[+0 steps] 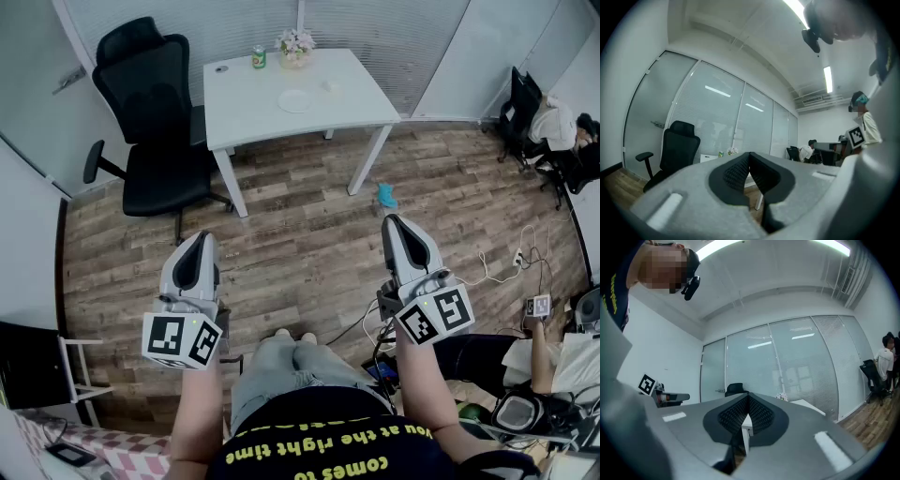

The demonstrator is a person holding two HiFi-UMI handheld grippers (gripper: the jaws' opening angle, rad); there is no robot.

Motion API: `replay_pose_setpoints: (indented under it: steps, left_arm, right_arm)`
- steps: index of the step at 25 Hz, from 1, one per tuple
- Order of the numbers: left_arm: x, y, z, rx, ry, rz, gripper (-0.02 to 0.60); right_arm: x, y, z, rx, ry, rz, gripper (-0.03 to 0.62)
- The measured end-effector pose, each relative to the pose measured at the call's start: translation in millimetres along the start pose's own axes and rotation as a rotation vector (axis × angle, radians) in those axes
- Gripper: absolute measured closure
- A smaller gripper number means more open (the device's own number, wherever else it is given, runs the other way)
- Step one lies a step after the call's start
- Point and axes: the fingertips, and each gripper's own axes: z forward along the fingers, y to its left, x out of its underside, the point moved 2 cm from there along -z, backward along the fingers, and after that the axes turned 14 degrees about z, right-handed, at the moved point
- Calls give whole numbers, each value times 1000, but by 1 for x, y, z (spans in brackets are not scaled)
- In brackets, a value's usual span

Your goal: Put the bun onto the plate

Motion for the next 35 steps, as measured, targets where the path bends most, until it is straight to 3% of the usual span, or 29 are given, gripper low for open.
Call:
replay_pose_setpoints:
  steps: [16, 35]
  left_arm:
    - [5, -1, 8, 9, 6, 8, 580]
    - [7, -26, 45, -50, -8, 43, 580]
  right_arm:
    - [2, -1, 8, -13, -2, 5, 588]
    - [-4, -54, 18, -48, 4, 41, 588]
